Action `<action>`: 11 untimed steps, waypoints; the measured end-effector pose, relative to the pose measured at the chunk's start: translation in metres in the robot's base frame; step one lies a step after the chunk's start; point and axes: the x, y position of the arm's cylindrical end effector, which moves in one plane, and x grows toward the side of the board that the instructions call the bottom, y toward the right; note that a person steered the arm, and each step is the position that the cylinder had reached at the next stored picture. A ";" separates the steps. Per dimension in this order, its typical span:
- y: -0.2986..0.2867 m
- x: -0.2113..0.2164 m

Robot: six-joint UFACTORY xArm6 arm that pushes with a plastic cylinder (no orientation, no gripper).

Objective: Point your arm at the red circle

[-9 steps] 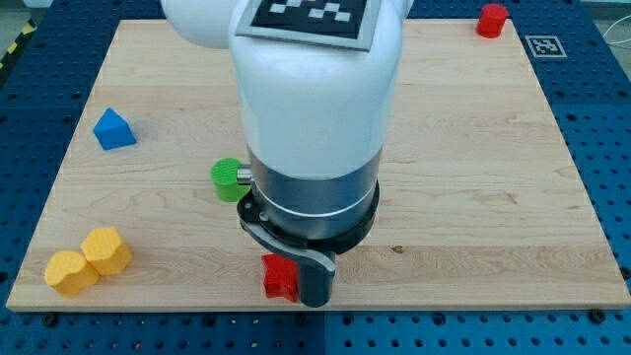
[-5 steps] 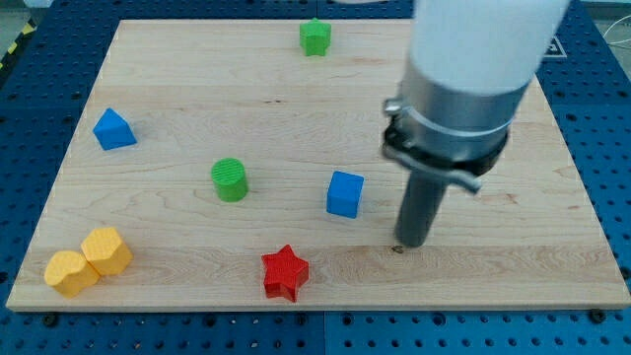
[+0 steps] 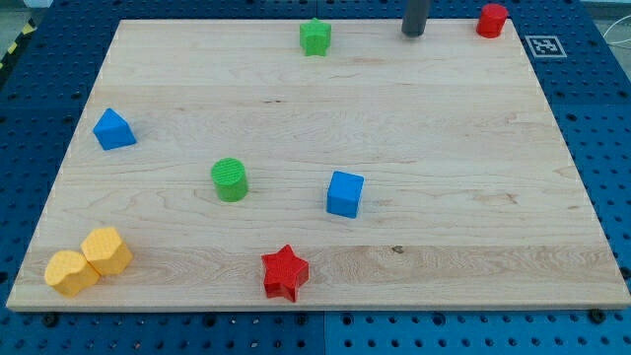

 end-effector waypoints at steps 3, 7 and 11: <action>0.008 0.000; 0.192 0.031; 0.169 -0.001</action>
